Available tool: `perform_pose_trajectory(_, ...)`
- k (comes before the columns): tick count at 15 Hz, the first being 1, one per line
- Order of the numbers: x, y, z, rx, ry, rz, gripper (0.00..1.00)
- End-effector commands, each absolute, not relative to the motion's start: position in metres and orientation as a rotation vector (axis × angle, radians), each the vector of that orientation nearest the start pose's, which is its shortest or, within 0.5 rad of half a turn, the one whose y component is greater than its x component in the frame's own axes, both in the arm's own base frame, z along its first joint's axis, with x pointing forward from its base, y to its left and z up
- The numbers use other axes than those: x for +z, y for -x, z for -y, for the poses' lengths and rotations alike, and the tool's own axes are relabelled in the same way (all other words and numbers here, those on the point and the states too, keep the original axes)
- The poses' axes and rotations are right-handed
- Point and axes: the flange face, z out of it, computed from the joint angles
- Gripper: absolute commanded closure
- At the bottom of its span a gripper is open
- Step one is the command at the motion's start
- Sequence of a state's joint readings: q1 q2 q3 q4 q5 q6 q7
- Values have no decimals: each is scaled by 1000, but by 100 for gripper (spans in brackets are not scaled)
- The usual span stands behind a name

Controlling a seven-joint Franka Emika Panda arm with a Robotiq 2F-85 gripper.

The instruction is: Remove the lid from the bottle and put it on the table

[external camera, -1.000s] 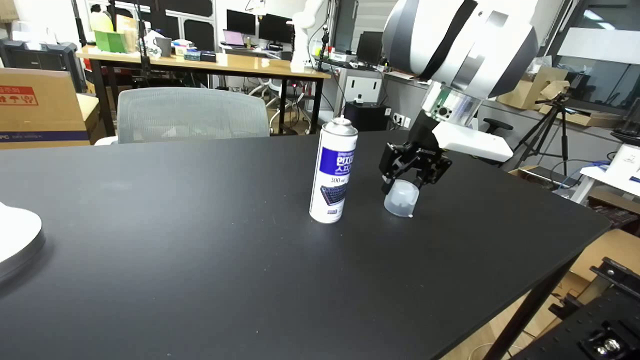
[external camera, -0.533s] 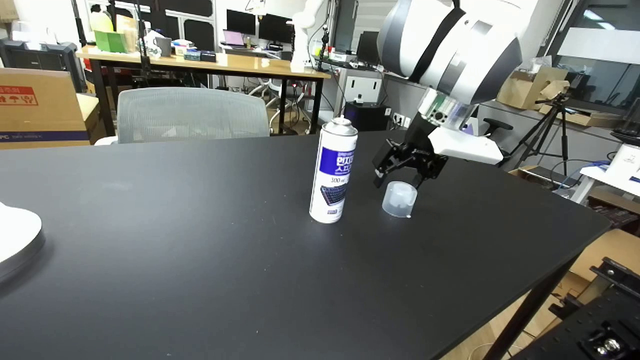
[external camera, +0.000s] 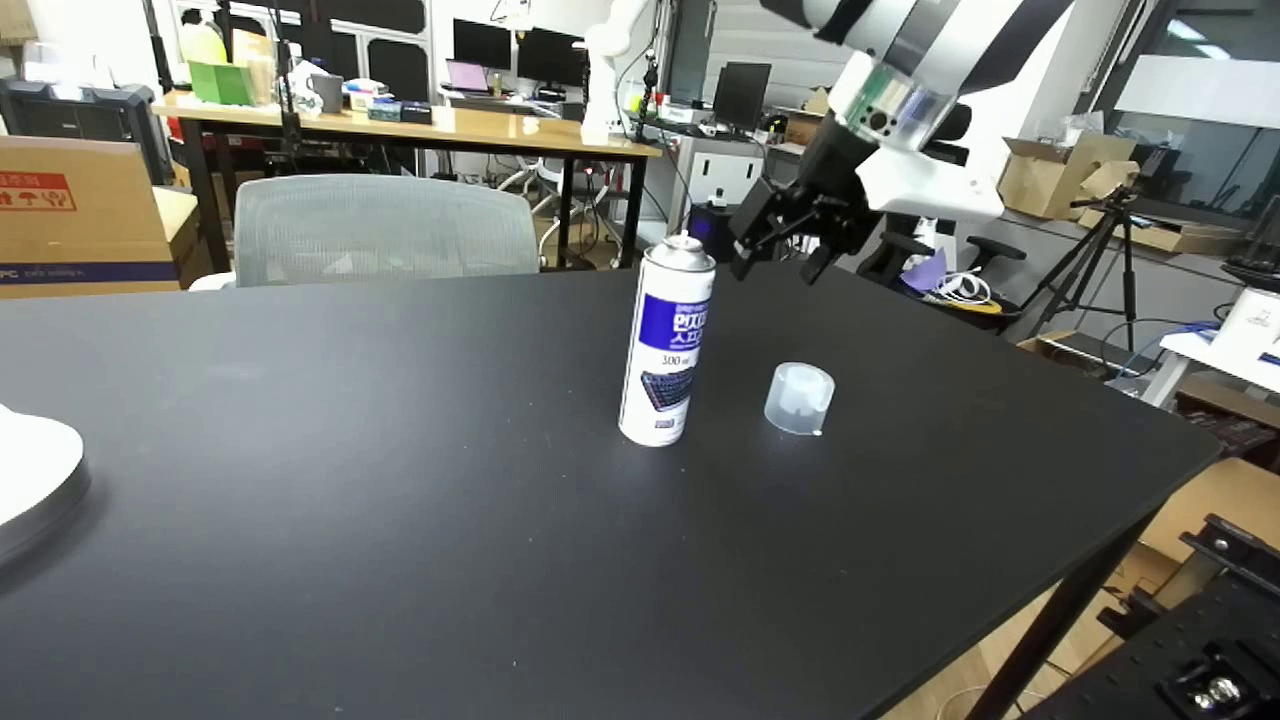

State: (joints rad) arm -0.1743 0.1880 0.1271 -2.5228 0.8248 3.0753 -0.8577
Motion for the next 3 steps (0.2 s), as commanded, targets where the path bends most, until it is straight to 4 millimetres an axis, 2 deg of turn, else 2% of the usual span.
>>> perform_pose_trajectory(1,276,-458,72,-709,3028,15,0)
perform_pose_trajectory(3,290,-453,71,-750,3031,33,0)
